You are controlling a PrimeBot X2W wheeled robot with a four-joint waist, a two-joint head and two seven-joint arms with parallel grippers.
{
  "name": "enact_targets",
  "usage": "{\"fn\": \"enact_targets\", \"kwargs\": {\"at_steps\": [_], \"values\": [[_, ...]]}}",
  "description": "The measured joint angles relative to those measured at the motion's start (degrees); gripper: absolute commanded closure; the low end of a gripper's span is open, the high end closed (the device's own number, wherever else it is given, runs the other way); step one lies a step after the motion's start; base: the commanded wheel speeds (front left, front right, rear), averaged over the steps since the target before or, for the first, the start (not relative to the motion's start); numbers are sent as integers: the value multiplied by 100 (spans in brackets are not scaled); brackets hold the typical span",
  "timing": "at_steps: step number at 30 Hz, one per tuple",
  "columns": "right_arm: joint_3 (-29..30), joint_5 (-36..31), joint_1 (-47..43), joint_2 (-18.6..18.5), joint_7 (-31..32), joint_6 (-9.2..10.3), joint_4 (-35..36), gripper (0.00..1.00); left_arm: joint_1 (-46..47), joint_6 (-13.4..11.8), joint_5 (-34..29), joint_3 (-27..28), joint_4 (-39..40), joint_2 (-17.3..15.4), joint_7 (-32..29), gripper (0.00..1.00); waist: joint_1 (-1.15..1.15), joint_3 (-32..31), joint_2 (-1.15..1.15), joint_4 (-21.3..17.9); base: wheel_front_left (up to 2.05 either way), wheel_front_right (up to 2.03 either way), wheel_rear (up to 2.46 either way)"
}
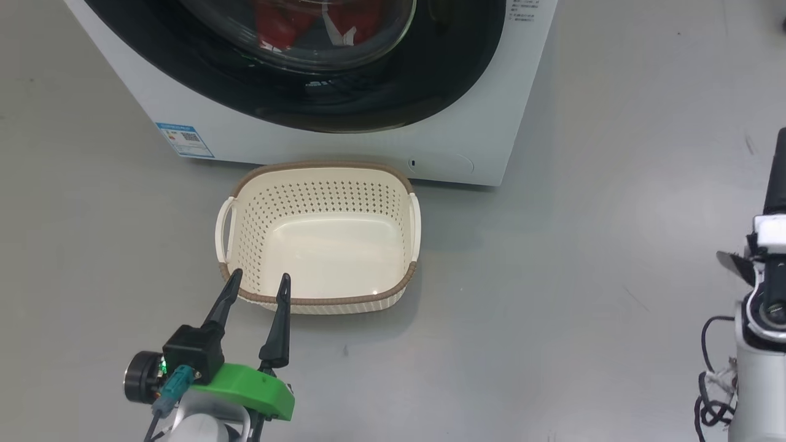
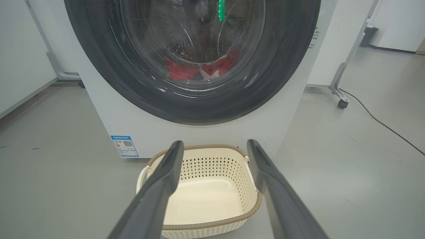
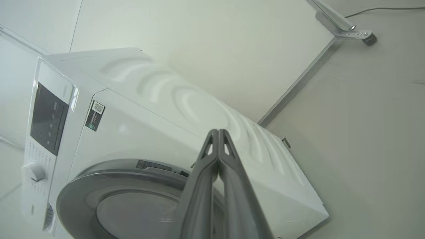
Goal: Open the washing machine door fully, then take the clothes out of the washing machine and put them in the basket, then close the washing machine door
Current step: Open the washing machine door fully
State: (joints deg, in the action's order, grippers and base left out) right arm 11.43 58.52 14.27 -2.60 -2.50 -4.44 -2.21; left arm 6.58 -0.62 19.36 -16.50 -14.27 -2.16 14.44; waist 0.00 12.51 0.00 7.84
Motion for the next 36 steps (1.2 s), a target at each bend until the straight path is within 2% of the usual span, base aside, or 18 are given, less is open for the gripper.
{"fn": "enact_targets", "kwargs": {"at_steps": [4, 11, 18, 27, 36], "values": [[214, 822, 470, -3, 315, 145, 5, 100, 126, 0, 83, -27, 24, 1, 0, 0, 0, 196, 0, 126, 0, 0, 0], [285, 1098, 1261, -46, 813, 481, 51, 100, 293, 0, 237, -167, 71, 2, 0, 0, 0, 524, 0, 336, 0, 0, 0], [283, 1300, 2058, -298, 1235, 867, 37, 100, 534, 0, 344, -311, 143, 4, 0, 0, 0, 861, 0, 513, 0, 0, 0], [296, 1555, 2959, -515, 1679, 1057, -249, 100, 878, -1, 436, -443, 237, 11, 0, 0, 0, 1299, 0, 776, 0, 0, 0], [318, 2164, 3600, -385, 2125, 1129, -740, 100, 1017, -5, 568, -589, 229, 24, 0, 0, 1, 1548, 0, 994, 0, 0, 0]]}}
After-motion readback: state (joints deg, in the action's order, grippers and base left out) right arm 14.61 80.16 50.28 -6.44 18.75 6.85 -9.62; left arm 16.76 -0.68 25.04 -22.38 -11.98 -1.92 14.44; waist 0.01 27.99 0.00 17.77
